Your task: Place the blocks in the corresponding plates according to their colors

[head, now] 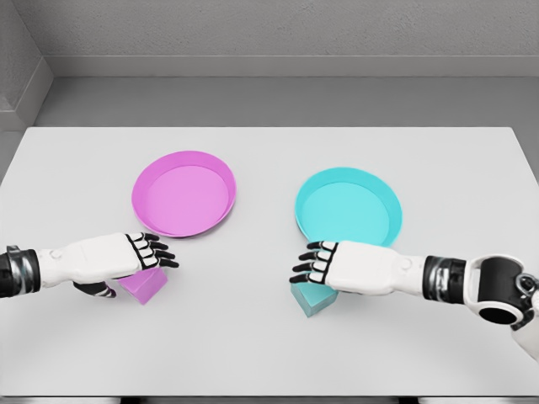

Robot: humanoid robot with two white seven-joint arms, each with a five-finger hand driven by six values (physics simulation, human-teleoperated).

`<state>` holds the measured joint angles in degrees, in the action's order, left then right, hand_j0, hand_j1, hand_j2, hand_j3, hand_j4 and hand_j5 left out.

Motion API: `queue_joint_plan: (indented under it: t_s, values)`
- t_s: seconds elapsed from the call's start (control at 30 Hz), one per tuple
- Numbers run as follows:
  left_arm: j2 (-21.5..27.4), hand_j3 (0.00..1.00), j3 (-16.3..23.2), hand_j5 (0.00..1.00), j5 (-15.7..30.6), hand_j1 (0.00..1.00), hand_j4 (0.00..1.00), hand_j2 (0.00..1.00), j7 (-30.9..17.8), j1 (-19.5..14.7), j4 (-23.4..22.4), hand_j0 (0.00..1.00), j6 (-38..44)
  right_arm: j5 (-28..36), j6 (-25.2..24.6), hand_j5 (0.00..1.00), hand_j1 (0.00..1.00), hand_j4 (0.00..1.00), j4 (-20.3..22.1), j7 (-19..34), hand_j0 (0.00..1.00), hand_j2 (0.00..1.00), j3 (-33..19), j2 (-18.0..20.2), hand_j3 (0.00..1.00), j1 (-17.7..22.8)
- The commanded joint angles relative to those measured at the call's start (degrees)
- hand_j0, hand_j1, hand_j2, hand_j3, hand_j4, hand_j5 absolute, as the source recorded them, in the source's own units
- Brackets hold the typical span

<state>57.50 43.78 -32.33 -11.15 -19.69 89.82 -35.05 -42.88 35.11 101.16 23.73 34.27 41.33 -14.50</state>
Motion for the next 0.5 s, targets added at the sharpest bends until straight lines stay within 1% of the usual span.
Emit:
queue_joint_plan:
  t_s: [0.0, 0.13, 0.47]
  values:
    - [-0.1, 1.00, 0.0, 1.00, 0.3, 1.00, 1.00, 1.00, 0.0, 0.0, -0.5, 1.00, 0.0, 0.2, -0.1, 1.00, 1.00, 1.00, 0.0, 0.3, 1.00, 1.00, 0.6, -0.1, 1.00, 0.0]
    - [-0.1, 1.00, 0.0, 1.00, 0.3, 1.00, 1.00, 1.00, 0.0, 0.0, -0.9, 1.00, 0.0, -0.4, -0.1, 1.00, 1.00, 1.00, 0.0, 0.3, 1.00, 1.00, 1.2, -0.1, 1.00, 0.2]
    - [-2.0, 1.00, 0.1, 1.00, -0.1, 1.00, 1.00, 1.00, 0.0, -0.4, -2.1, 1.00, 0.0, -1.7, -0.1, 1.00, 1.00, 1.00, -0.1, 0.4, 1.00, 1.00, 1.2, -0.2, 1.00, 0.3]
